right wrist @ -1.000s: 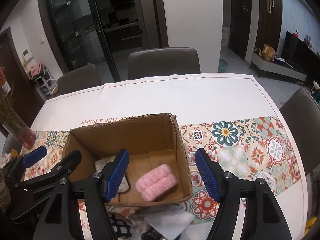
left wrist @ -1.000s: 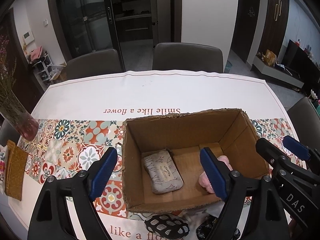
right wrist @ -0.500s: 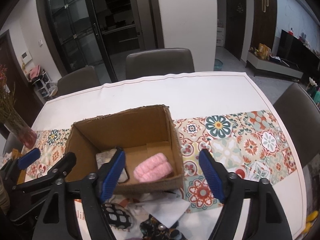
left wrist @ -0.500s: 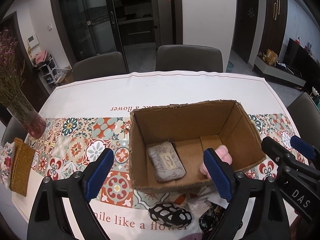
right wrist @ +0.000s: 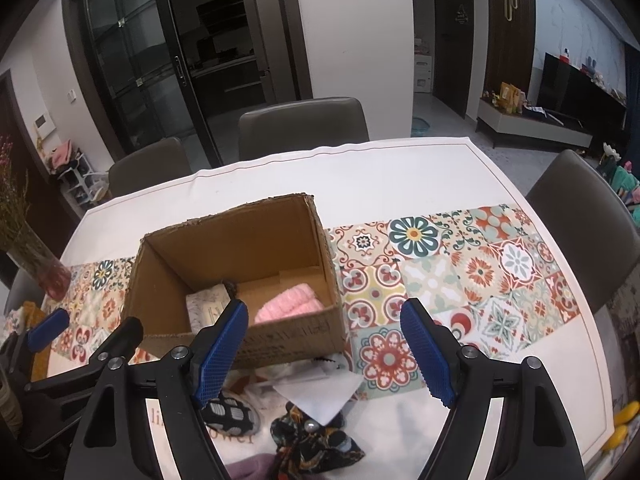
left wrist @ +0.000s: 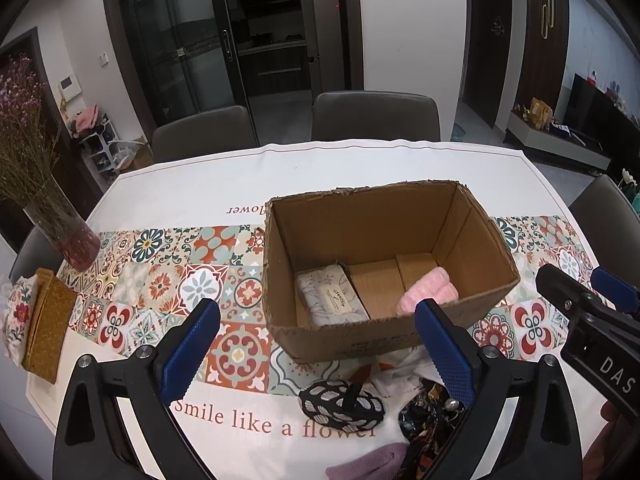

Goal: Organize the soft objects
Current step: 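Withdraw both tools from the box back toward the remaining pile, then grasp the black-and-white pouch's strap with the left tool while the right tool grasps the white cloth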

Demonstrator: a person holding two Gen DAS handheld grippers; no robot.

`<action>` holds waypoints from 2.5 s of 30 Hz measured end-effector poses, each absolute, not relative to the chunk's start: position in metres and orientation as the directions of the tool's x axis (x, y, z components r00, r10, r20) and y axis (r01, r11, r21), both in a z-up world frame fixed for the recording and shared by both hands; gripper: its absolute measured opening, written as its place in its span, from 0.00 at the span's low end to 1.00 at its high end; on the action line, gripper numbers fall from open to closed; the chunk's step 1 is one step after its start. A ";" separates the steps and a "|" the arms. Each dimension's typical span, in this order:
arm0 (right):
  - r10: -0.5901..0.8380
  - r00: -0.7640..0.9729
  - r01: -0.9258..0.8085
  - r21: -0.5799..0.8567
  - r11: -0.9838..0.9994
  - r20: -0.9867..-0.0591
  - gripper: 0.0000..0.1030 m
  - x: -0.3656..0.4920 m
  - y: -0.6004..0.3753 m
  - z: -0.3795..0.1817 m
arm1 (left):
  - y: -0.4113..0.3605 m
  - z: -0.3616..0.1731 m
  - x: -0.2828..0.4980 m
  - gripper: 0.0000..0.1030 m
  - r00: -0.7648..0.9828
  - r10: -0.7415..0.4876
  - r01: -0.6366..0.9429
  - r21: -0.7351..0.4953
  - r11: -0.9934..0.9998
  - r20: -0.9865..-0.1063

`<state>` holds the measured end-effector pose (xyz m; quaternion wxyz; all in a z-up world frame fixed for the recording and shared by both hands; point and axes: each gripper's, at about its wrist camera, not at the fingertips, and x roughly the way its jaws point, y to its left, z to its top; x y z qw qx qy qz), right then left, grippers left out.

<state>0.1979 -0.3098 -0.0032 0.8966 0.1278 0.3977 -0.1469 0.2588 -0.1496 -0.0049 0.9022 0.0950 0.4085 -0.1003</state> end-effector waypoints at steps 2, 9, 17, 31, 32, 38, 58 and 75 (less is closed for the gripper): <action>-0.167 0.641 0.370 0.111 0.922 -0.749 0.77 0.193 -0.309 -0.003 | -0.147 -0.006 0.255 0.97 0.646 -0.103 0.260 0.091 0.961 -0.756; -0.176 0.637 0.382 0.109 0.918 -0.751 0.77 0.181 -0.308 -0.006 | -0.143 -0.014 0.245 0.97 0.634 -0.110 0.265 0.082 0.961 -0.765; -0.177 0.615 0.399 0.110 0.910 -0.768 0.77 0.166 -0.307 -0.022 | -0.143 -0.028 0.232 0.97 0.629 -0.117 0.290 0.091 0.953 -0.769; -0.163 0.569 0.420 0.115 0.900 -0.806 0.77 0.157 -0.307 -0.056 | -0.139 -0.070 0.226 0.97 0.584 -0.098 0.300 0.102 0.949 -0.806; -0.163 0.566 0.421 0.113 0.900 -0.808 0.77 0.157 -0.306 -0.059 | -0.139 -0.073 0.225 0.97 0.580 -0.097 0.301 0.101 0.948 -0.809; -0.148 0.536 0.427 0.116 0.897 -0.832 0.77 0.157 -0.306 -0.079 | -0.142 -0.094 0.226 0.97 0.547 -0.083 0.310 0.110 0.944 -0.833; -0.107 0.455 0.453 0.126 0.882 -0.884 0.77 0.167 -0.319 -0.133 | -0.152 -0.147 0.237 0.96 0.494 -0.040 0.305 0.130 0.944 -0.868; -0.085 0.421 0.427 0.114 0.897 -0.903 0.77 0.185 -0.312 -0.156 | -0.137 -0.177 0.252 0.84 0.424 -0.079 0.298 0.056 0.953 -0.902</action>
